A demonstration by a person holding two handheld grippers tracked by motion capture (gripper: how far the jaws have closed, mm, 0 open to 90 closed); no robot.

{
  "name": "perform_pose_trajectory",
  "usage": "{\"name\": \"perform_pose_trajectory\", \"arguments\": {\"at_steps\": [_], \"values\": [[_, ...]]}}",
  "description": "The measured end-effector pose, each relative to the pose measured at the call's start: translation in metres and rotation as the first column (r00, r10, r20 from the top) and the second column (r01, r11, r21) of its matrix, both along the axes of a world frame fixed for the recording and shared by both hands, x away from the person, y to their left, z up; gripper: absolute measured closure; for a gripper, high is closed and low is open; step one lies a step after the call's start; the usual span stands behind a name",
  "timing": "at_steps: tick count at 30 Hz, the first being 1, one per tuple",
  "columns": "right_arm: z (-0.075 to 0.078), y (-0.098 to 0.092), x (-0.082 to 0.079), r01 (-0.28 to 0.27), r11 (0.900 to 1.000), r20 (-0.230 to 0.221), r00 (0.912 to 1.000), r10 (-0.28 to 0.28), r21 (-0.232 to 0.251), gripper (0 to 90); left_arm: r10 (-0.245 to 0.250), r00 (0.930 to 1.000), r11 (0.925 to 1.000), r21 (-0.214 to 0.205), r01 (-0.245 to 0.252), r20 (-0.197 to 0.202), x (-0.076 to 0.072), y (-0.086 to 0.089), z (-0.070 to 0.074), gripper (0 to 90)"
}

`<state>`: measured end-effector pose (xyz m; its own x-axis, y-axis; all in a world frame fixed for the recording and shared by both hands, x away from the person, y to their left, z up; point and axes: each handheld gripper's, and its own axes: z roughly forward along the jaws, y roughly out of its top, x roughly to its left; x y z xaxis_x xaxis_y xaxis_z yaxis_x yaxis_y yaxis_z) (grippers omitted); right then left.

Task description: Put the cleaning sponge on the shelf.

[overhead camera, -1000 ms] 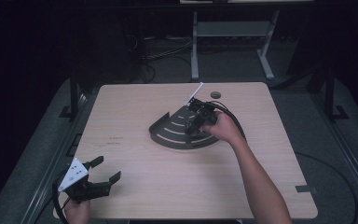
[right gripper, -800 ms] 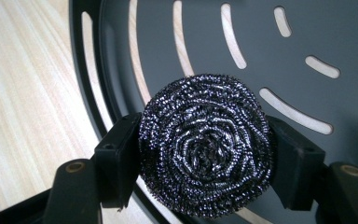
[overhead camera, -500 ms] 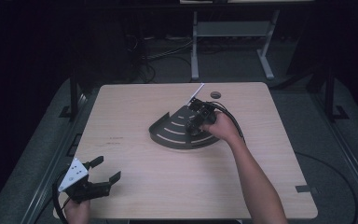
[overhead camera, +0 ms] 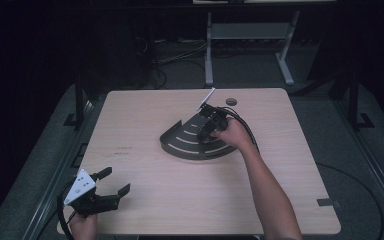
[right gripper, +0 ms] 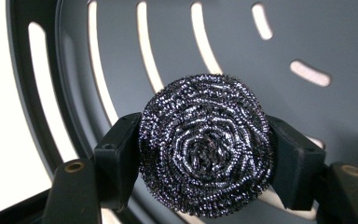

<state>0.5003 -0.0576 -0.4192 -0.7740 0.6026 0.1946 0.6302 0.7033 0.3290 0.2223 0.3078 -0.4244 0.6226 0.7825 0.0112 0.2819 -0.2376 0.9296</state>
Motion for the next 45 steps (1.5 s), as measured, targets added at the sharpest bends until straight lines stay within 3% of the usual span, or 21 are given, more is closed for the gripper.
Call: {"name": "perform_pose_trajectory", "arguments": {"at_steps": [22, 36, 45], "values": [[-0.020, 0.006, 0.001, 0.036, 0.9994, -0.010, 0.9993, -0.036, 0.001, 32.0, 0.003, 1.0000, 1.0000, -0.001, -0.003, 0.001, -0.001, 0.000, 0.001, 13.5], [-0.017, 0.005, -0.001, 0.040, 0.9992, 0.001, 0.9992, -0.040, 0.006, 27.5, 0.004, 1.0000, 1.0000, 0.005, -0.004, 0.002, -0.001, -0.001, 0.001, 13.5], [-0.007, 0.003, -0.007, 0.026, 0.9993, 0.014, 0.9995, -0.027, 0.025, 21.3, 0.004, 1.0000, 1.0000, 0.003, -0.004, -0.007, 0.001, -0.002, -0.001, 13.5]]}}
